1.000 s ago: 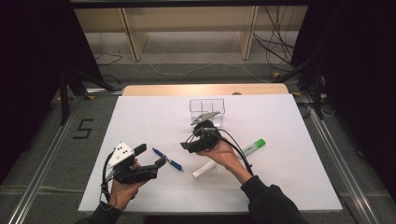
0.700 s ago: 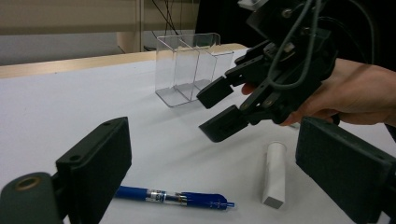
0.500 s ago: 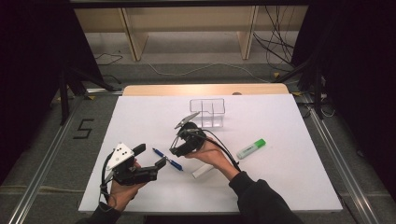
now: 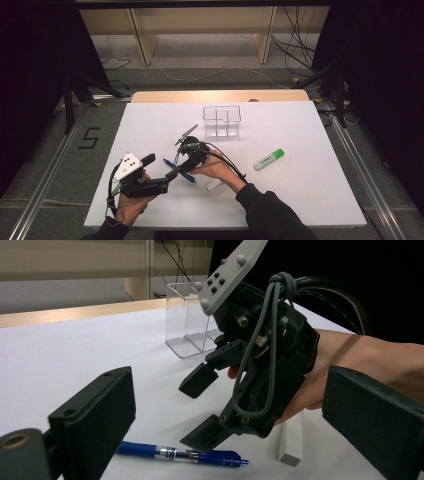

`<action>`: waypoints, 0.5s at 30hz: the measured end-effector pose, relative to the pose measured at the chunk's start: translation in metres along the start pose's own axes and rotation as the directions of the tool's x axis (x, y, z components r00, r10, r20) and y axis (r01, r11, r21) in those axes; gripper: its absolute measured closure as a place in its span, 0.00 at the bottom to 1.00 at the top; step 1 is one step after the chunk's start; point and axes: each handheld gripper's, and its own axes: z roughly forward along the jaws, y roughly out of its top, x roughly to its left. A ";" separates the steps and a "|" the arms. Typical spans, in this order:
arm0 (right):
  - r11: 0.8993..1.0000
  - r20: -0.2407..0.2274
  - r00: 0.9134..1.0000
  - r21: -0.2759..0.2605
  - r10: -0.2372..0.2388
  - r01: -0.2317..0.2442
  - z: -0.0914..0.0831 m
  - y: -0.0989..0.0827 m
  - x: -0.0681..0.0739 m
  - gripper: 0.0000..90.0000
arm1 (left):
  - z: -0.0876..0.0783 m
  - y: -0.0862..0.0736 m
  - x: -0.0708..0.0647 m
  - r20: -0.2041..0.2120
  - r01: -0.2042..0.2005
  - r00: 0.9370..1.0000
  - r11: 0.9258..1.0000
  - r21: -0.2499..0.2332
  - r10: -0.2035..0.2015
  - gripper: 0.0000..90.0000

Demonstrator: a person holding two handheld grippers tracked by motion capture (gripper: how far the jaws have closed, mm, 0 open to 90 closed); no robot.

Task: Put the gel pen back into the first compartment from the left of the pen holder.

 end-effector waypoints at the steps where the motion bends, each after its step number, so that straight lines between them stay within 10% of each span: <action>1: 1.000 -0.002 1.000 0.008 0.000 0.000 0.001 0.001 0.001 0.32 | 0.000 0.000 0.000 0.000 0.000 1.000 1.000 0.000 0.000 0.07; 15: 0.997 -0.020 1.000 0.073 -0.017 0.018 0.015 0.004 0.005 0.46 | -0.001 0.000 0.000 -0.001 -0.001 1.000 1.000 -0.002 0.001 0.07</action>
